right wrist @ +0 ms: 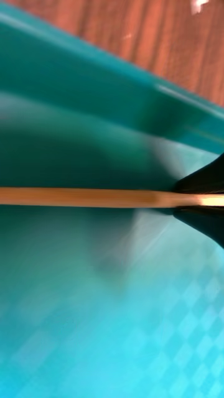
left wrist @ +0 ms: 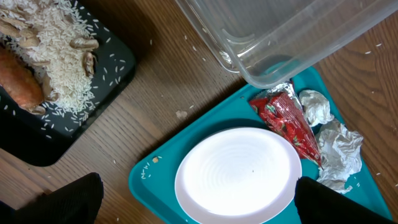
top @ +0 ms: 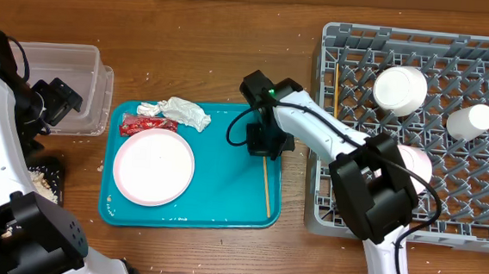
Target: Sort waste into correct bins and load items into the dishwasher
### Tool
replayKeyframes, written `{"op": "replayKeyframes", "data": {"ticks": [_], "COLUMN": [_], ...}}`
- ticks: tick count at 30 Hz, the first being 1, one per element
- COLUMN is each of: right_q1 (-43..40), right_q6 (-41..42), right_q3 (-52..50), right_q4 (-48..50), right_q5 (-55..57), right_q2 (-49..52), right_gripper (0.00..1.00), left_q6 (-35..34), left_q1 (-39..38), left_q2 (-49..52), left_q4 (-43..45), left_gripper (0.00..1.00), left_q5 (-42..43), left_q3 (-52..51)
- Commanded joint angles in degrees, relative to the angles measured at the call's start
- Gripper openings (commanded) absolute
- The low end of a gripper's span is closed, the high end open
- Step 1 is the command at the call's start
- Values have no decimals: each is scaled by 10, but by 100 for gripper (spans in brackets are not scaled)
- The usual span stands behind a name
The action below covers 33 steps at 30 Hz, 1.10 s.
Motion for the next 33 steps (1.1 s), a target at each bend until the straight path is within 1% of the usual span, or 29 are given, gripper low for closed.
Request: {"op": "replayKeyframes", "data": {"ticks": [1,3,7,10,13,17,19,23,26,27,30,33], "right_q1": [-4,-30,-80,-123,-180,-247,-268,-285,-285,-285,-285,-285], "right_q6": [4,-3,-71,-110,-120,-140,-153,-197,-197,-196,-192,-192], "right_q3": [66,179,320,401,455,461,453,430,413,405,384,382], "right_q4": [-38,-127,-207,-243,-269,-286,-287,-279,-273,-269,-261,-262], "right_q5": [-7,-21,-21,-18,-8,-9,-11,-27,-27,-27,-29,-53], "right_q2": [3,3,3,3,3,4,5,7,13,17,28,30], "right_gripper": [4,4,4,4,4,4,4,4,5,7,24,31], "left_q6": [7,7,7,7,7,7,7,7,7,7,7,7], "left_q1": [-1,-1,-1,-1,-1,-1,-1,-1,-1,-1,-1,-1], "left_q2": [3,3,3,3,3,3,3,3,3,3,3,3], "left_q4": [-2,-4,-7,-7,-8,-7,-4,5,9,9,9,9], "left_gripper": [100,100,100,100,100,100,100,100,100,100,100,100], "left_q5": [0,0,0,0,0,0,0,0,0,0,0,0], "left_q3": [-1,-1,-1,-1,-1,-1,-1,-1,-1,-1,-1,-1]}}
